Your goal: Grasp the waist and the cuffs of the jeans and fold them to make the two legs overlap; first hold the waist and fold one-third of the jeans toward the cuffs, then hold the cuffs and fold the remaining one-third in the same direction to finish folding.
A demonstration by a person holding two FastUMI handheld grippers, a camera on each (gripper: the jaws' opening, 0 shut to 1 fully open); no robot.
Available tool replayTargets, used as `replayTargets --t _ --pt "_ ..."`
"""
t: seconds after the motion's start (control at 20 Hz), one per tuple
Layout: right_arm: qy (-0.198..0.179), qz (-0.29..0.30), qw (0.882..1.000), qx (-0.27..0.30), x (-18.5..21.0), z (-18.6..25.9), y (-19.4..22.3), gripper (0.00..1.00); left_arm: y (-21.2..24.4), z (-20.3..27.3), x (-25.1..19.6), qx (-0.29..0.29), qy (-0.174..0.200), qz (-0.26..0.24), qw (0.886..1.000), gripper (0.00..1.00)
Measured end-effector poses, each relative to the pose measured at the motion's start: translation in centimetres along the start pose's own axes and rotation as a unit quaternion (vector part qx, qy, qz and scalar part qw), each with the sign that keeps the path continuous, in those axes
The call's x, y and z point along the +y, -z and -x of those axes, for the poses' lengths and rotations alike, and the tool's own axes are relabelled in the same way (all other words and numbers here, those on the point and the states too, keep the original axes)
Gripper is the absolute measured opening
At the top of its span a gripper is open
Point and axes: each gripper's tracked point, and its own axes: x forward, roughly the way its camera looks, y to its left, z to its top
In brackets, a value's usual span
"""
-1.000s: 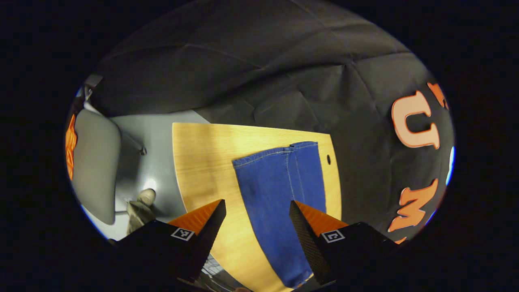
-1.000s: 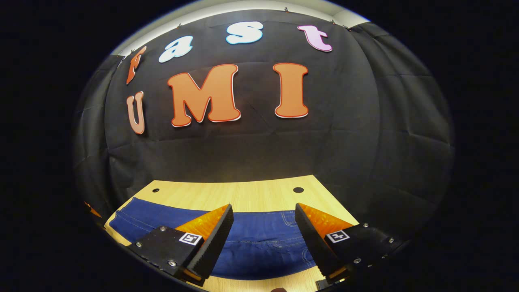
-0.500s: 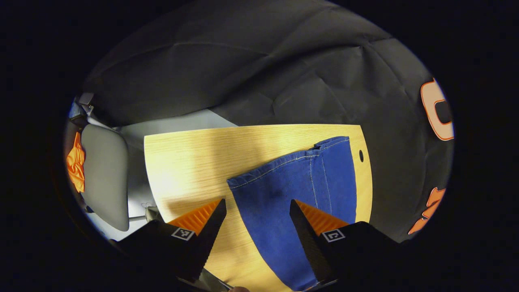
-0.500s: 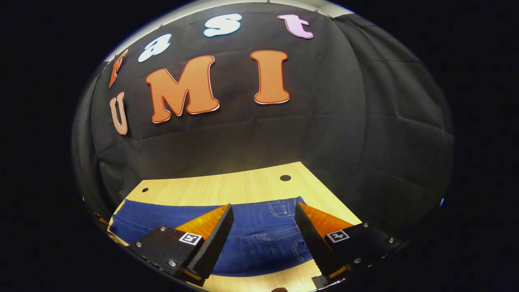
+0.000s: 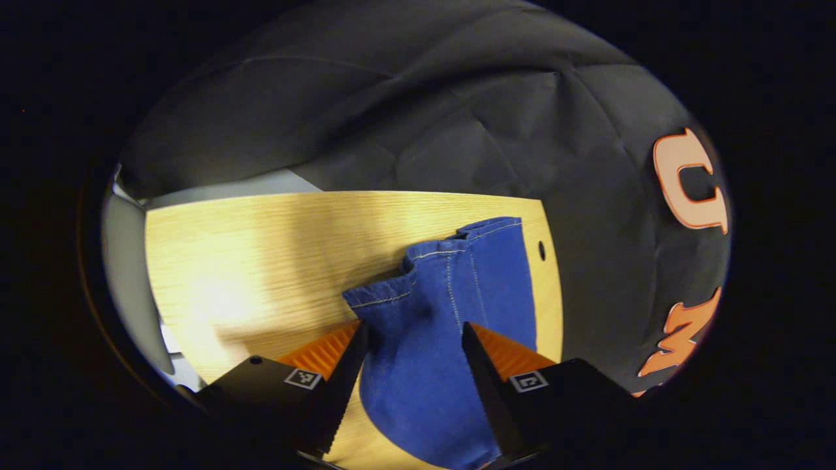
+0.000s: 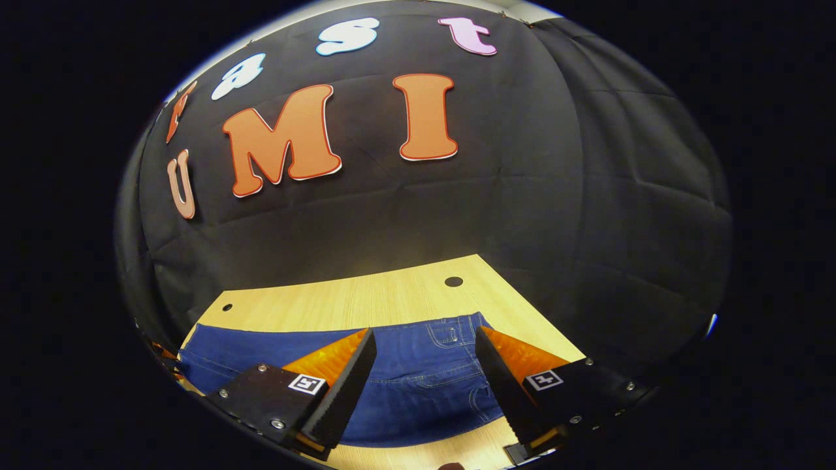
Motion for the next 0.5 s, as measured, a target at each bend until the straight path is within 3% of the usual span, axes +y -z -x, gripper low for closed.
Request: replayTargets --t 0.05,0.2,0.3,0.4,0.5 --pt "0.001 0.003 1.000 -0.001 0.0 0.0 -0.2 1.00 0.1 -0.2 0.0 0.002 0.005 0.013 1.000 0.76" --pt "0.005 0.000 1.000 0.000 -0.3 -0.2 -0.6 0.96 0.9 -1.1 1.5 0.023 0.007 0.047 0.999 0.27" --pt "0.002 -0.022 1.000 0.016 -0.4 -0.2 -0.3 0.96 0.7 -0.8 1.4 0.013 0.009 0.052 0.998 0.03" --pt "0.001 -0.064 0.997 0.031 -2.2 0.2 0.2 0.96 1.0 -1.3 0.5 0.001 0.006 0.020 1.000 0.01" --pt "0.011 -0.094 0.994 0.051 -4.6 0.6 2.0 0.95 1.0 -0.8 0.2 0.003 0.018 0.024 1.000 0.00"
